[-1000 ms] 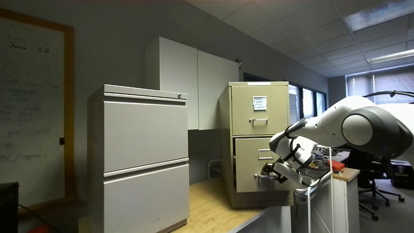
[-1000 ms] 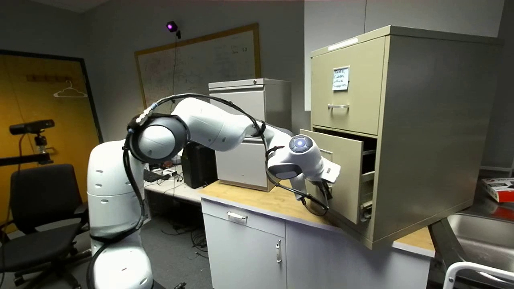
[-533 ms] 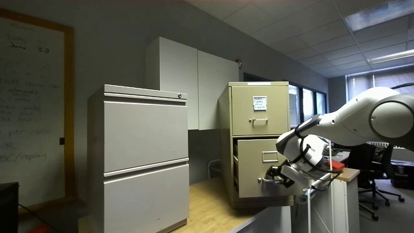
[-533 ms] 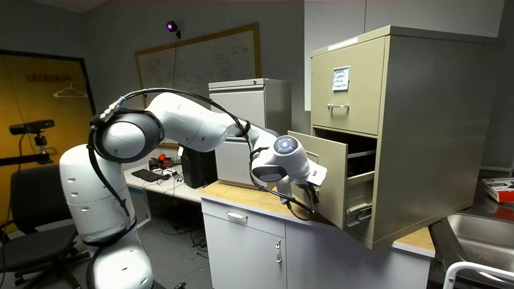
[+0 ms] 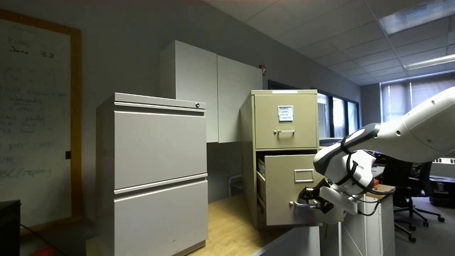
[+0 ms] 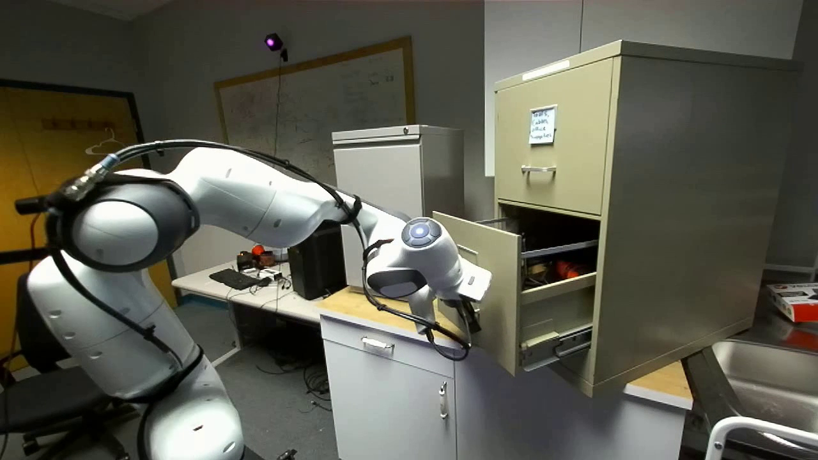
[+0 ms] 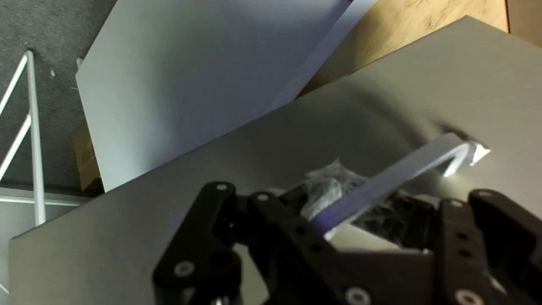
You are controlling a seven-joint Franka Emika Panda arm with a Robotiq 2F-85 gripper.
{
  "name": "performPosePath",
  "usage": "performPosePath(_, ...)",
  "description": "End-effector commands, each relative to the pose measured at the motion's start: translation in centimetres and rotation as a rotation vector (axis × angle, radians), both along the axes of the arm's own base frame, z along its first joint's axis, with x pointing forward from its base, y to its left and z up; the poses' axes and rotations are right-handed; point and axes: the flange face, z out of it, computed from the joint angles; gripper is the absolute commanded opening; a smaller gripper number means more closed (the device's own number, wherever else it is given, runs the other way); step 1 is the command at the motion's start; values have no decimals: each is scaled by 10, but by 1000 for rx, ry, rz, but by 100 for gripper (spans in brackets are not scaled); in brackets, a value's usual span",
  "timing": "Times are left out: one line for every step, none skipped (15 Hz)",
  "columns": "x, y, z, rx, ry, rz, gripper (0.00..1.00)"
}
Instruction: Open the bottom drawer of the file cabinet on the right
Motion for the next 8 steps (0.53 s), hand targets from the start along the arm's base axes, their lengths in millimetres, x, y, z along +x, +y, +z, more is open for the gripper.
performPosePath(-31,60,-37,31,111,106,7)
performPosePath(-37,65,-37,26,119,110,7)
performPosePath(-44,70,-37,20,126,113,7)
performPosePath(-50,76,-37,15,133,115,7)
performPosePath(-56,81,-38,11,138,118,7)
performPosePath(-62,86,-38,7,143,118,7)
performPosePath(-68,91,-39,5,147,118,7)
performPosePath(-74,96,-39,0,151,115,8)
